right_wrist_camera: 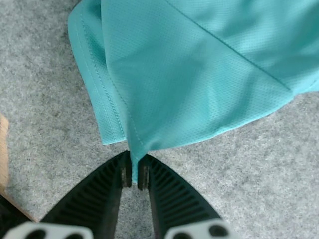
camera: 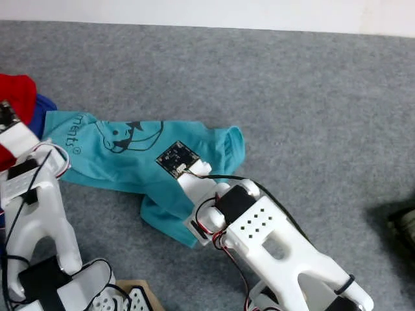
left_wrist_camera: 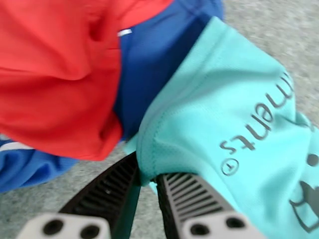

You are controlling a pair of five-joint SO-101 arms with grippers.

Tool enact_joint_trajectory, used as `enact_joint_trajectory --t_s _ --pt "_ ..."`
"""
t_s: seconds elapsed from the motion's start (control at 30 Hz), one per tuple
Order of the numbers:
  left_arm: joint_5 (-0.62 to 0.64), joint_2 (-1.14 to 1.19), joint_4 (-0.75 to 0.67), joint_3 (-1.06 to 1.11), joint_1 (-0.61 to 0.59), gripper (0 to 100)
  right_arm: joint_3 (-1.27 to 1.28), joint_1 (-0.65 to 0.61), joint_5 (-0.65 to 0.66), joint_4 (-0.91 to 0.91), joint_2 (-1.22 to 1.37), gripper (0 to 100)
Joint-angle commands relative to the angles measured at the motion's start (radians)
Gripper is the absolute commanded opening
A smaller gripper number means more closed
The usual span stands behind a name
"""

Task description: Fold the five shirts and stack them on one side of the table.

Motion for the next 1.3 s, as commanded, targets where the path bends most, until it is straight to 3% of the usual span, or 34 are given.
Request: enact_joint_trajectory --t_s 0.0,0.23,0.43,0.77,0.97,1.27 --pt "-0.020 -0.042 0.005 -0.004 -0.031 1 -0.053 -0.005 -0.011 0.008 -0.082 0.6" --pt "-0.081 -0.047 0.005 0.033 -0.012 1 -0.027 -0.008 -0.003 0.015 -0.308 0.6" --pt "-0.084 -0.050 0.005 0.093 0.024 1 0.012 -0.005 -0.003 0.015 -0.259 0.6" --pt "-0.084 -0.044 -0.095 0.117 -0.073 1 0.015 -0.004 -0.005 0.016 -0.219 0.6" --pt "-0.084 -0.047 -0.100 0.213 0.010 1 0.039 -0.004 -0.005 0.008 -0.219 0.6" --pt "-0.084 -0.044 -0.338 0.292 -0.005 1 0.047 -0.004 -0.005 -0.008 -0.225 0.6"
